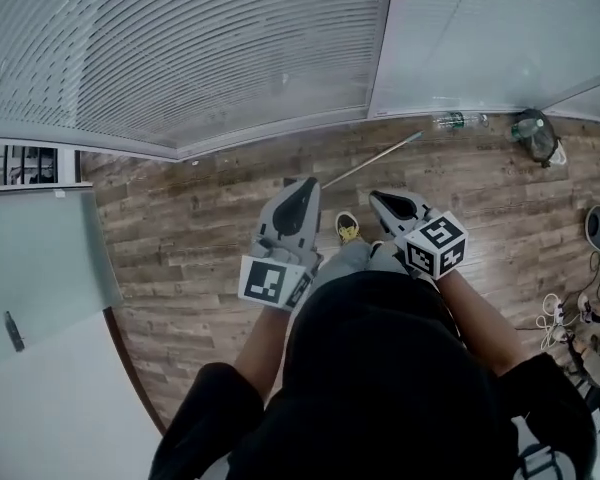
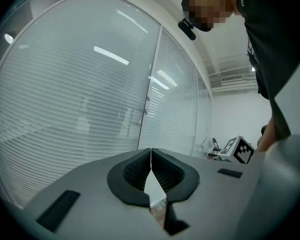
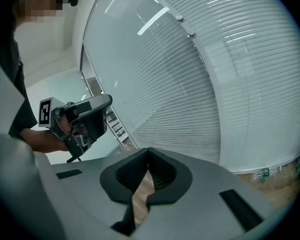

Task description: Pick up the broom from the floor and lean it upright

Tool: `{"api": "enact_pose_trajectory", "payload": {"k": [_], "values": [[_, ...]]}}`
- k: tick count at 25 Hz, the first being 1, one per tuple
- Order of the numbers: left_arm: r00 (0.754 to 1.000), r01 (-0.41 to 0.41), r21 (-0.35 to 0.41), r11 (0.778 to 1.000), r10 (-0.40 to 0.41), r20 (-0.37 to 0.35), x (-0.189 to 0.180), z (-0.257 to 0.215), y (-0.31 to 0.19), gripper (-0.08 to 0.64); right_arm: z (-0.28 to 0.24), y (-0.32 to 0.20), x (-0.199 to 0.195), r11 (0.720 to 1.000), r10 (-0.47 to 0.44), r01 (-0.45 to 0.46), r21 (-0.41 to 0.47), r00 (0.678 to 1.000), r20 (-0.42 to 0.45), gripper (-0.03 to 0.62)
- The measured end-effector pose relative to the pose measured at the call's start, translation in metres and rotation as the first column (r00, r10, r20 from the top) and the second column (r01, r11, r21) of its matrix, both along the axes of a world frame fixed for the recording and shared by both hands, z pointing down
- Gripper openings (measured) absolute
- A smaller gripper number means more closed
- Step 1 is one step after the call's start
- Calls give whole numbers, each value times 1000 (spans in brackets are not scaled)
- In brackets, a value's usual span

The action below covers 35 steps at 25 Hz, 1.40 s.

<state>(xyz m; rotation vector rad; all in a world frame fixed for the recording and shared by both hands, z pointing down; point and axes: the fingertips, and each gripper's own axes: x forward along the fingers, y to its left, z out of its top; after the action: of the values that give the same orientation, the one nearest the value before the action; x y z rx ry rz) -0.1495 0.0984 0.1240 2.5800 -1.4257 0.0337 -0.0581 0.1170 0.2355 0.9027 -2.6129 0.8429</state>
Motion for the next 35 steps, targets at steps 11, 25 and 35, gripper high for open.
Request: {"api": "enact_pose_trajectory", "payload": {"k": [11, 25, 35], "values": [[984, -178, -113, 977, 178, -11, 44, 51, -36, 23, 25, -63, 45, 979, 204, -203, 28, 977, -66, 20], [969, -175, -399, 900, 230, 94, 80, 292, -92, 23, 230, -127, 80, 943, 264, -283, -176, 957, -124, 20], [926, -167, -478, 862, 304, 224, 86, 422, -108, 23, 326, -138, 74, 916, 279, -300, -267, 953, -113, 21]]}}
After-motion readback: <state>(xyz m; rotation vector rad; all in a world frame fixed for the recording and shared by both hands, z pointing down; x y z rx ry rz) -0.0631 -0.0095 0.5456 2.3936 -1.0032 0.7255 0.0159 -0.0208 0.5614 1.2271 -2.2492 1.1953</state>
